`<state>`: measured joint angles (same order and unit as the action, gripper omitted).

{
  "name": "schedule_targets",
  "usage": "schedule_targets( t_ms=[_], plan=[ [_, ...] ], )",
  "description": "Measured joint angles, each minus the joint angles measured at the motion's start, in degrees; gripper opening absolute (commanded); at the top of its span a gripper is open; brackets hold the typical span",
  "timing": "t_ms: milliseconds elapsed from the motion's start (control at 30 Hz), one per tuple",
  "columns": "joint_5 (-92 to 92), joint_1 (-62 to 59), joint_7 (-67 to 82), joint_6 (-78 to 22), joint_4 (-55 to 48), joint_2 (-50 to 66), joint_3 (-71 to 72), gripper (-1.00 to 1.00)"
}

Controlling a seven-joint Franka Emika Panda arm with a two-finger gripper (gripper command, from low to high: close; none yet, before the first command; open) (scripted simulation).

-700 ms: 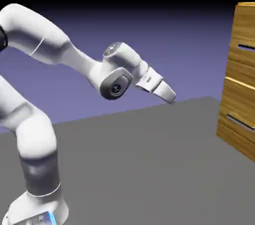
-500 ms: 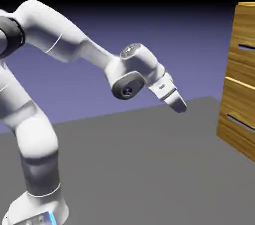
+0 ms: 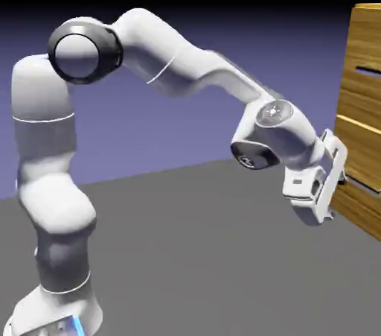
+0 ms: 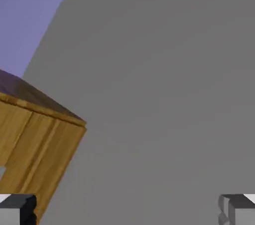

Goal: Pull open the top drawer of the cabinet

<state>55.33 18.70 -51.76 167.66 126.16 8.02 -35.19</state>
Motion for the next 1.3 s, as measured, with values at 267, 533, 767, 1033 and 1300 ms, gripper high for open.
schedule_targets(
  t_ms=[267,533,767,1033,1300],
  plan=[
    [19.93,6.52,-3.35,-2.29,-12.55,14.66,-12.68,0.00],
    [39.87,13.02,-6.71,-4.57,-25.10,29.31,-25.35,0.00],
    [57.31,18.71,-9.64,-6.58,-36.08,42.13,-36.44,0.00],
    [77.24,25.20,-12.99,-8.86,-48.63,56.79,-49.12,0.00],
    [90.96,28.46,-17.30,-10.06,-59.74,67.99,-58.84,0.00]
  ],
)
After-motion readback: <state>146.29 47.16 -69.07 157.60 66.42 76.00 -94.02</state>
